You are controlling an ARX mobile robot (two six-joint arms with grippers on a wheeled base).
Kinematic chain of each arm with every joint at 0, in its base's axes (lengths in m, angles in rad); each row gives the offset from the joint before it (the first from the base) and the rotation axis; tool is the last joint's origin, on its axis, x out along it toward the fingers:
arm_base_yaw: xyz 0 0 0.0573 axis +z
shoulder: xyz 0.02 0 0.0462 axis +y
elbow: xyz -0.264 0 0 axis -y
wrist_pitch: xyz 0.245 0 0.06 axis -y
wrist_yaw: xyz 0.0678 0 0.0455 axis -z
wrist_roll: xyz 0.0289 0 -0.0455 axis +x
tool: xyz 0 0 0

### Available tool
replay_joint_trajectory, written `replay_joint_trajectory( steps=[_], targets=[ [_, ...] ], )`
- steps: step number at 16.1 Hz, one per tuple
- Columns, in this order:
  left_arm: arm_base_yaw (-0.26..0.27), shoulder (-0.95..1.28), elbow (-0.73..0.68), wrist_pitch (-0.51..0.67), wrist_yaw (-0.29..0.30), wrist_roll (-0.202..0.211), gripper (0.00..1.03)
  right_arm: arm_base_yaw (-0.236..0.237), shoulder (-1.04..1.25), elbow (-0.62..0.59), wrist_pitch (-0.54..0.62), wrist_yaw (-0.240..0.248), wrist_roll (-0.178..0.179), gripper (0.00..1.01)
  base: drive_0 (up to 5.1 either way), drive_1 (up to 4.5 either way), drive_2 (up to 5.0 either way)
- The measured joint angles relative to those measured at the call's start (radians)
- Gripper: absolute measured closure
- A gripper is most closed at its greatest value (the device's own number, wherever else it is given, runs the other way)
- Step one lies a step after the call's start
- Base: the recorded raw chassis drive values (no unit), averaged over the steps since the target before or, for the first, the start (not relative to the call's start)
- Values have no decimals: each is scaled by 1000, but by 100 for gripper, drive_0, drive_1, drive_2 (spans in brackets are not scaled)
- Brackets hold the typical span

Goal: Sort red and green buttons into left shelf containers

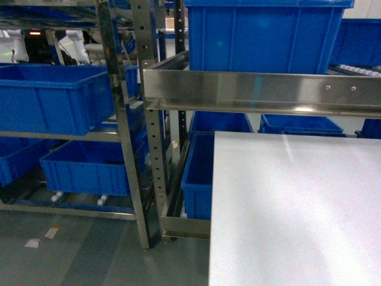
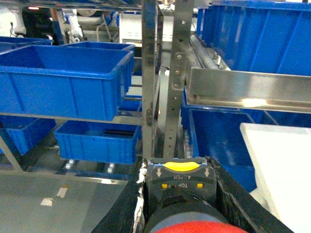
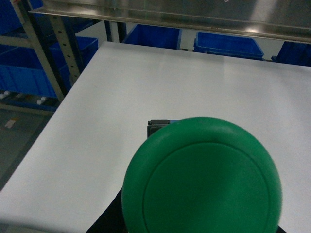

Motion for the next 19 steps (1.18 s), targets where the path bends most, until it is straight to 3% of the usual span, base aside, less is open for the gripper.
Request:
replay_joint_trajectory(
  steps=[10, 19],
  targets=[
    [0, 0, 0, -1, -1, 0, 75, 0, 0, 0, 2, 0, 0, 75, -494, 259, 220],
    [0, 0, 0, -1, -1, 0, 75, 0, 0, 0, 0, 0, 0, 75, -383, 465, -56]
  ],
)
